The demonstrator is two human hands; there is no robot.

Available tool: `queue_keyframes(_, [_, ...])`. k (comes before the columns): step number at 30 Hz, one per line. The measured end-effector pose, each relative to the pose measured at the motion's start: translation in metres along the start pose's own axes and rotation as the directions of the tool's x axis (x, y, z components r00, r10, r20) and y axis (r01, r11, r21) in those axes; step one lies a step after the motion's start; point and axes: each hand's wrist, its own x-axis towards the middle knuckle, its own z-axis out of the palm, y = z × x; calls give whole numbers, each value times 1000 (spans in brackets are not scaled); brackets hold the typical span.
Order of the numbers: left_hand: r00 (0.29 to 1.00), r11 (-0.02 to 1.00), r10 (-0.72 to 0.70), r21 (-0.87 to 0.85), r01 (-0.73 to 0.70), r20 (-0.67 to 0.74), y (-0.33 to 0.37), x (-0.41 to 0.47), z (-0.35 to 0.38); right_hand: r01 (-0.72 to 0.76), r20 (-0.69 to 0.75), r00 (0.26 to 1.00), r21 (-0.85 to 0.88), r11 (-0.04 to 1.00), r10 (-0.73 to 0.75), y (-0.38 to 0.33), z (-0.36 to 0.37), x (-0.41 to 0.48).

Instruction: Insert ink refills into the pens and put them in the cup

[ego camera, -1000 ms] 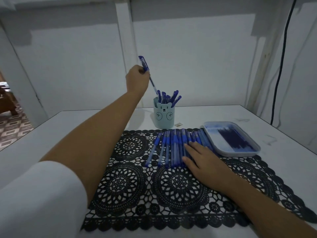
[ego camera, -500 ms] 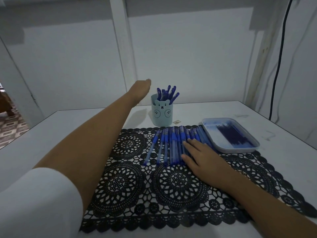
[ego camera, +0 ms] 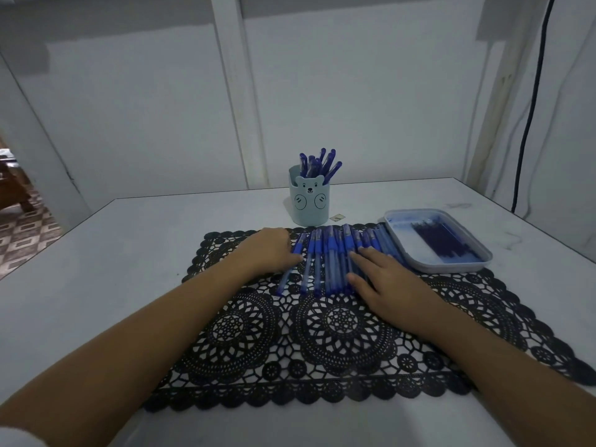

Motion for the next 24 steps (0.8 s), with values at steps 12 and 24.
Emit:
queue_keyframes(12, [920, 981, 195, 51, -189, -341, 2, -63, 12, 185, -299, 940, 46, 982, -163, -7, -3, -3])
queue_keyframes(24, [720, 839, 511, 90, -537, -469, 4, -94, 45, 413, -175, 882, -160, 896, -438, -30, 0, -12])
